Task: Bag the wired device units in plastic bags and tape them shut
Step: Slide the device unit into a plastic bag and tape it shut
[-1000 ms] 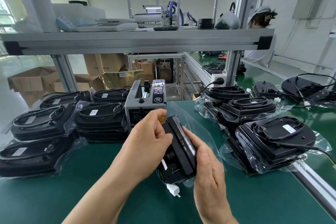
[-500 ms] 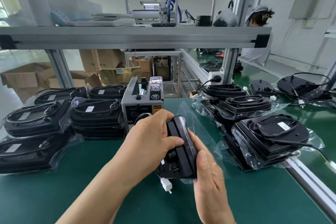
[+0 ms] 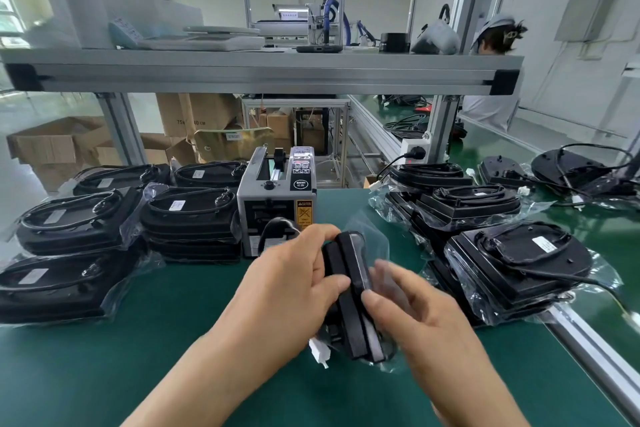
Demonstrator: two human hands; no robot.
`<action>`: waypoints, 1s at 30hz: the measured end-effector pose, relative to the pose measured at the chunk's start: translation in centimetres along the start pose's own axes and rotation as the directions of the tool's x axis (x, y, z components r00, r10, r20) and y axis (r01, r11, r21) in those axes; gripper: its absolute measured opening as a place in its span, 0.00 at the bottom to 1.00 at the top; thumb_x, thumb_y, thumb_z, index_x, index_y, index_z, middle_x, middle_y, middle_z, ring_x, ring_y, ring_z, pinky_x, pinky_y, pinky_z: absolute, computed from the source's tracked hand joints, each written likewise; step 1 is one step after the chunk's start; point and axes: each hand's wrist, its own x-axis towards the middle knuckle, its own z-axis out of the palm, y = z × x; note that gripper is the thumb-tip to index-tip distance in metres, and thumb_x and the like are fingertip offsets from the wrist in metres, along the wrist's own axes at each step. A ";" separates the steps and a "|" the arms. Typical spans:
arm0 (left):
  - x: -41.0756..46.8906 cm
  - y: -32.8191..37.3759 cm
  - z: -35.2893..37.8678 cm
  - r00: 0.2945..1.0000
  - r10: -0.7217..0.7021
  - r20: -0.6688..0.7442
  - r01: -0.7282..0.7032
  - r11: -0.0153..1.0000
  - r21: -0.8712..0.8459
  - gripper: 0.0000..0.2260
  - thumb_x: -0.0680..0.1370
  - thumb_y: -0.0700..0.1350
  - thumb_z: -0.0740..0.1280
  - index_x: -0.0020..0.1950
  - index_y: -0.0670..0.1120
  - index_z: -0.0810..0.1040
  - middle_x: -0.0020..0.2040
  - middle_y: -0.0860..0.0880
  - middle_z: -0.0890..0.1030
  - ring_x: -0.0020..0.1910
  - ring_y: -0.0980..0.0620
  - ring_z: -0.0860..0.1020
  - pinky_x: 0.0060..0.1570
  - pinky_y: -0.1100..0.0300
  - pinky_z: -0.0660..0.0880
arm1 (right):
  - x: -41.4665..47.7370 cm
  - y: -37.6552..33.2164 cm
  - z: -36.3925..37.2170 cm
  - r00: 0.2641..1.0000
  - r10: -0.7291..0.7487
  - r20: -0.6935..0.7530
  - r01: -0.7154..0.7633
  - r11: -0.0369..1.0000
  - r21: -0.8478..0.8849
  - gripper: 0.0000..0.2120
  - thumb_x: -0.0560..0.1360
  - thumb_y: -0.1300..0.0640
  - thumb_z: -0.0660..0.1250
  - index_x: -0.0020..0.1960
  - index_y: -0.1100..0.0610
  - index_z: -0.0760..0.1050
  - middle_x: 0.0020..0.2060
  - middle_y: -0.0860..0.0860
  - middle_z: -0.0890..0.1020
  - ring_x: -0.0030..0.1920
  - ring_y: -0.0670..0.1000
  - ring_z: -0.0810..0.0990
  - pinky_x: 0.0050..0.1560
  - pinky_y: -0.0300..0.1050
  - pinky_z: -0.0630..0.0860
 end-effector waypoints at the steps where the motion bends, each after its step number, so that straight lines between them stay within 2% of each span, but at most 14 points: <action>1: -0.6 0.1 0.3 0.999 0.044 -0.001 -0.044 0.999 0.010 0.19 0.76 0.49 0.71 0.64 0.63 0.70 0.38 0.57 0.75 0.38 0.57 0.74 0.39 0.65 0.72 | -0.1 -0.3 0.0 0.998 0.003 0.060 0.001 0.998 -0.057 0.15 0.71 0.53 0.69 0.55 0.39 0.82 0.52 0.44 0.86 0.54 0.43 0.84 0.58 0.45 0.79; 2: -1.2 0.0 0.7 0.996 0.094 -0.003 -0.094 0.995 0.039 0.20 0.76 0.49 0.71 0.64 0.63 0.70 0.38 0.58 0.74 0.38 0.57 0.74 0.39 0.64 0.72 | -0.3 -0.4 0.2 0.996 0.003 0.090 0.007 0.995 -0.103 0.17 0.74 0.58 0.68 0.54 0.37 0.82 0.49 0.46 0.87 0.51 0.46 0.85 0.54 0.44 0.81; 4: -2.0 -0.2 1.3 0.983 0.184 0.003 -0.182 0.969 0.168 0.20 0.74 0.48 0.72 0.64 0.59 0.72 0.35 0.59 0.72 0.38 0.57 0.71 0.35 0.66 0.69 | -0.9 0.7 1.0 1.000 0.009 0.030 -0.006 0.995 -0.098 0.26 0.78 0.68 0.65 0.53 0.35 0.83 0.46 0.45 0.87 0.49 0.45 0.86 0.49 0.37 0.80; 6: -2.6 -0.9 1.7 0.966 0.257 0.008 -0.247 0.921 0.300 0.21 0.68 0.47 0.73 0.61 0.52 0.77 0.31 0.62 0.71 0.39 0.57 0.69 0.34 0.72 0.65 | -1.8 2.4 2.2 0.998 0.007 -0.070 -0.010 0.999 -0.040 0.29 0.77 0.74 0.64 0.52 0.39 0.84 0.48 0.42 0.87 0.53 0.42 0.85 0.51 0.32 0.77; 7: -3.0 -1.4 2.1 0.952 0.307 -0.007 -0.287 0.896 0.340 0.22 0.66 0.47 0.74 0.59 0.49 0.79 0.32 0.61 0.74 0.40 0.56 0.70 0.34 0.71 0.66 | -2.2 3.1 2.8 0.996 0.006 -0.093 -0.009 1.000 -0.029 0.28 0.76 0.75 0.65 0.55 0.41 0.82 0.49 0.41 0.87 0.55 0.42 0.84 0.54 0.32 0.77; 10: -4.7 -3.2 3.7 0.909 0.416 -0.035 -0.373 0.847 0.380 0.19 0.70 0.50 0.69 0.60 0.48 0.75 0.34 0.57 0.77 0.38 0.59 0.73 0.44 0.63 0.70 | -3.2 4.2 3.3 0.992 0.015 -0.122 -0.020 0.999 -0.039 0.24 0.74 0.68 0.72 0.60 0.42 0.81 0.53 0.41 0.86 0.58 0.42 0.83 0.58 0.33 0.76; 13: -6.2 -4.0 4.7 0.906 0.417 -0.069 -0.364 0.853 0.374 0.18 0.71 0.50 0.64 0.60 0.49 0.72 0.32 0.58 0.76 0.35 0.59 0.72 0.45 0.62 0.71 | -3.7 3.9 3.3 0.979 -0.037 -0.200 0.015 0.993 -0.115 0.25 0.70 0.60 0.76 0.64 0.43 0.80 0.57 0.36 0.83 0.61 0.37 0.79 0.58 0.29 0.74; 17: -6.7 -3.6 4.8 0.900 0.415 -0.129 -0.353 0.871 0.342 0.18 0.72 0.49 0.64 0.61 0.47 0.72 0.32 0.57 0.78 0.32 0.59 0.75 0.43 0.62 0.73 | -3.9 3.3 4.6 0.955 -0.108 -0.277 0.063 0.984 -0.168 0.22 0.70 0.50 0.67 0.64 0.46 0.79 0.58 0.36 0.83 0.60 0.35 0.79 0.56 0.27 0.73; 20: -6.8 -3.2 4.6 0.905 0.410 -0.116 -0.350 0.871 0.346 0.19 0.72 0.49 0.65 0.62 0.47 0.72 0.32 0.57 0.77 0.31 0.59 0.75 0.44 0.62 0.74 | -3.8 3.2 5.3 0.928 -0.099 -0.360 0.054 0.990 -0.134 0.19 0.73 0.46 0.61 0.61 0.43 0.80 0.54 0.37 0.85 0.54 0.33 0.81 0.51 0.24 0.72; 23: -7.0 -2.7 4.4 0.917 0.386 -0.100 -0.333 0.880 0.338 0.19 0.72 0.50 0.64 0.62 0.47 0.72 0.31 0.58 0.77 0.30 0.60 0.75 0.44 0.62 0.74 | -4.0 3.2 5.9 0.917 -0.043 -0.397 0.031 0.999 -0.038 0.18 0.74 0.45 0.59 0.60 0.44 0.80 0.48 0.36 0.86 0.49 0.36 0.83 0.47 0.26 0.75; 25: -7.0 -2.3 4.4 0.923 0.371 -0.098 -0.319 0.883 0.344 0.19 0.72 0.50 0.64 0.62 0.47 0.72 0.31 0.59 0.77 0.30 0.60 0.76 0.44 0.62 0.74 | -4.1 3.2 6.0 0.917 -0.002 -0.399 0.017 0.999 0.035 0.18 0.77 0.43 0.60 0.62 0.46 0.81 0.50 0.39 0.86 0.53 0.40 0.84 0.51 0.32 0.77; 27: -7.0 -1.7 4.3 0.936 0.346 -0.067 -0.303 0.888 0.346 0.20 0.71 0.50 0.63 0.62 0.48 0.71 0.31 0.60 0.79 0.30 0.61 0.77 0.42 0.64 0.75 | -3.8 3.2 5.9 0.920 0.011 -0.391 0.008 0.999 0.048 0.17 0.76 0.43 0.65 0.62 0.47 0.80 0.53 0.35 0.85 0.56 0.36 0.81 0.53 0.29 0.75; 29: -7.0 -1.0 3.6 0.949 0.313 -0.044 -0.272 0.879 0.393 0.19 0.70 0.53 0.61 0.60 0.52 0.72 0.32 0.62 0.81 0.29 0.60 0.78 0.34 0.65 0.77 | -3.6 3.2 5.6 0.923 0.031 -0.384 -0.012 0.999 0.052 0.21 0.70 0.47 0.67 0.62 0.45 0.80 0.54 0.36 0.84 0.56 0.35 0.81 0.56 0.31 0.75; 30: -6.8 -0.6 2.9 0.949 0.308 -0.071 -0.255 0.879 0.404 0.17 0.71 0.55 0.61 0.59 0.55 0.73 0.33 0.62 0.81 0.28 0.57 0.78 0.30 0.62 0.79 | -3.5 3.2 5.5 0.922 0.037 -0.384 -0.020 0.999 0.046 0.21 0.69 0.48 0.67 0.61 0.43 0.80 0.53 0.38 0.85 0.53 0.35 0.82 0.55 0.32 0.76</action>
